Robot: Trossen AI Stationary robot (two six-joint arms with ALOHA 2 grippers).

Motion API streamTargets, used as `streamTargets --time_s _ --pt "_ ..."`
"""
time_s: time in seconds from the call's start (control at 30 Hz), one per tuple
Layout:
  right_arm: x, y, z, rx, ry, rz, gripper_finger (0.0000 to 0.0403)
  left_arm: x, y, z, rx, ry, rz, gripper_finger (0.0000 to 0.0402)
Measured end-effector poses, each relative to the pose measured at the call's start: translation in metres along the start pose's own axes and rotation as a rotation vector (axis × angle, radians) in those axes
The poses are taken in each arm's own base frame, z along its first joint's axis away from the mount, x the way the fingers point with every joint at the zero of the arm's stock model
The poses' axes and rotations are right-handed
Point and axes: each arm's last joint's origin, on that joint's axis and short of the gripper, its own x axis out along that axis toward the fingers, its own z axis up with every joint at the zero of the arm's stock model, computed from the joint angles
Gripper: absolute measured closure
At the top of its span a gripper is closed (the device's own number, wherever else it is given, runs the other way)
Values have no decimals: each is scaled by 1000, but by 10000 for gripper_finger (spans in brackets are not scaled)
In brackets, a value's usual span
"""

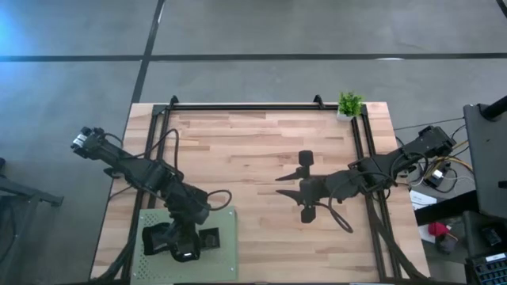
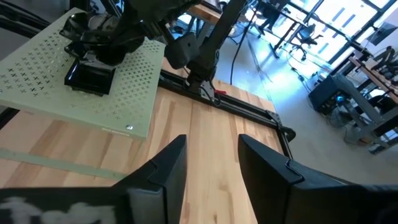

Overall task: Pick & Place Mini shaped plates
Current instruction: Stack the black leaf shaped plate on top of the other black leaf shaped plate on the shelf

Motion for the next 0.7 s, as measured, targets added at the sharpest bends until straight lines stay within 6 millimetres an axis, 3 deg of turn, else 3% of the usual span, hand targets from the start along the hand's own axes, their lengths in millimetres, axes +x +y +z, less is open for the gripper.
streamTargets --time_s 0.7 --pt "0 0 0 6 -4 -1 262 1 -2 2 -2 -20 -18 401"
